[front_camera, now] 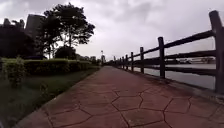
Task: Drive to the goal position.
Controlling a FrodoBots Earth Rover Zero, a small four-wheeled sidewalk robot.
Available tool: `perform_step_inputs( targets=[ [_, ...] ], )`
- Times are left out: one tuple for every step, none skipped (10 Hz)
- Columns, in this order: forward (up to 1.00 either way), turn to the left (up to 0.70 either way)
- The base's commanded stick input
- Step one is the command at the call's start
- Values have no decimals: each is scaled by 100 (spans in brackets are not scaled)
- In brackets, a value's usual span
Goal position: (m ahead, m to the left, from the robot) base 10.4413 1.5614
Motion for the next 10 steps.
perform_step_inputs(
  targets=[
    [100, 0],
    [100, 0],
    [100, 0],
    [100, 0],
    [100, 0],
    [100, 0],
    [100, 0],
    [100, 0],
    [100, 0],
    [100, 0]
  ],
)
